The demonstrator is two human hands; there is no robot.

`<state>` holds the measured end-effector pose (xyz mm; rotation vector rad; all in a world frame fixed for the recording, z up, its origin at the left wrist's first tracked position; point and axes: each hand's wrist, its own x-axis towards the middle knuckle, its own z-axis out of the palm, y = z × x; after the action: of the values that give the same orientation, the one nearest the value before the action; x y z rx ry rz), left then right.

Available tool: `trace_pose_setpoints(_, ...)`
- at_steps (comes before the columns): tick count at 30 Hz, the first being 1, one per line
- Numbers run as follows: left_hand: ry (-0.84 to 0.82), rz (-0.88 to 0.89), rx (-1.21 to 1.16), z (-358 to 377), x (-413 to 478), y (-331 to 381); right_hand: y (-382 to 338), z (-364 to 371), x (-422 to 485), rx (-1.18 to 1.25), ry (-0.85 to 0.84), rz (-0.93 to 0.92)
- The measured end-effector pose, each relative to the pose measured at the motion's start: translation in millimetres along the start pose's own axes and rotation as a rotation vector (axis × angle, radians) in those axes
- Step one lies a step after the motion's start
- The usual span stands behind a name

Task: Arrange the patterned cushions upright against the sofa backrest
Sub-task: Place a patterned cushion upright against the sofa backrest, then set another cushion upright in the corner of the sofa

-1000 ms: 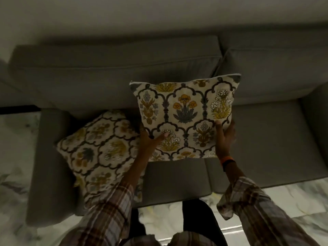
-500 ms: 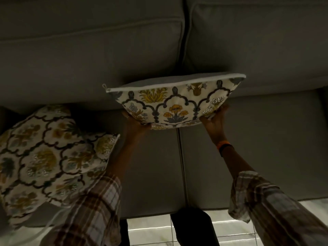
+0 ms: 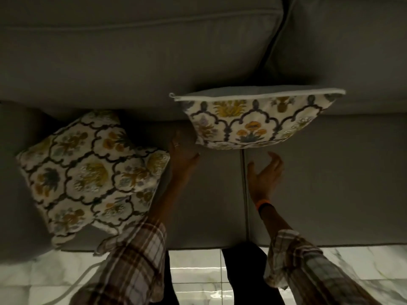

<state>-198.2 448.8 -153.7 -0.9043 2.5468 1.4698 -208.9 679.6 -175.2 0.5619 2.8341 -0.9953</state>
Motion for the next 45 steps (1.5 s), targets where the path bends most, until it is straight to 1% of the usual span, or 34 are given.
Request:
trace_pose_setpoints(1,-0.018,0.035,0.027,-14,-2,-8,-16,6,-17,-0.034,-0.056,-0.053)
trace_pose_setpoints(3,-0.014,0.161,0.239,-51,-7,-23,-54,21,-51,-0.106,-0.218,-0.097)
trace_pose_setpoints(4,-0.004,0.208,0.318,-76,-10,-28,-75,33,-67,-0.097,-0.286,-0.137)
trace_pose_setpoints(5,0.025,0.249,0.347,-98,-9,-40,-101,45,-81,-0.085,-0.321,-0.198)
trace_pose_setpoints(7,0.091,0.309,0.351,-141,-11,-55,-145,72,-100,-0.027,-0.338,-0.301)
trace_pose_setpoints(8,0.126,0.279,0.348,-165,-10,-69,-169,88,-114,0.015,-0.368,-0.309)
trace_pose_setpoints(9,0.174,0.233,0.340,-189,-7,-85,-191,105,-125,0.054,-0.398,-0.308)
trace_pose_setpoints(11,0.247,0.051,0.313,-235,3,-123,-232,139,-141,0.110,-0.440,-0.275)
trace_pose_setpoints(12,0.254,-0.035,0.285,-254,6,-140,-246,154,-145,0.128,-0.476,-0.235)
trace_pose_setpoints(14,0.261,-0.141,0.228,-287,15,-179,-274,181,-159,0.109,-0.572,-0.167)
trace_pose_setpoints(16,0.262,-0.193,0.239,-309,21,-209,-284,210,-170,-0.018,-0.656,-0.146)
trace_pose_setpoints(17,0.258,-0.226,0.258,-315,23,-220,-284,218,-175,-0.050,-0.687,-0.101)
trace_pose_setpoints(19,0.305,-0.393,0.210,-327,24,-237,-278,235,-178,0.016,-0.671,0.015)
trace_pose_setpoints(20,0.328,-0.505,0.100,-332,26,-247,-278,237,-176,0.061,-0.662,0.056)
trace_pose_setpoints(21,0.336,-0.598,-0.064,-336,27,-256,-275,241,-172,0.118,-0.667,0.064)
trace_pose_setpoints(23,0.337,-0.714,-0.391,-341,28,-272,-271,244,-157,0.260,-0.715,0.084)
trace_pose_setpoints(25,0.315,-0.769,-0.503,-340,25,-278,-266,245,-148,0.332,-0.767,0.079)
trace_pose_setpoints(27,0.291,-0.768,-0.515,-333,13,-272,-263,237,-160,0.301,-0.673,0.088)
trace_pose_setpoints(29,0.349,-0.711,-0.445,-322,-12,-260,-252,215,-183,0.325,-0.597,0.036)
trace_pose_setpoints(30,0.374,-0.648,-0.432,-315,-28,-255,-241,202,-194,0.357,-0.562,0.011)
trace_pose_setpoints(33,0.369,-0.444,-0.456,-290,-71,-242,-200,163,-216,0.432,-0.442,-0.061)
trace_pose_setpoints(34,0.349,-0.399,-0.445,-278,-83,-233,-180,151,-218,0.454,-0.413,-0.055)
trace_pose_setpoints(37,0.293,-0.276,-0.366,-237,-111,-201,-120,113,-216,0.556,-0.318,0.064)
trace_pose_setpoints(39,0.233,-0.193,-0.276,-196,-129,-178,-80,81,-206,0.588,-0.247,0.081)
trace_pose_setpoints(41,0.163,-0.162,-0.178,-143,-148,-155,-40,47,-188,0.621,-0.188,0.103)
trace_pose_setpoints(43,0.109,-0.193,-0.089,-89,-165,-137,2,16,-164,0.592,-0.082,0.110)
trace_pose_setpoints(45,0.005,-0.114,-0.023,-29,-186,-107,56,-21,-128,0.527,0.036,0.146)
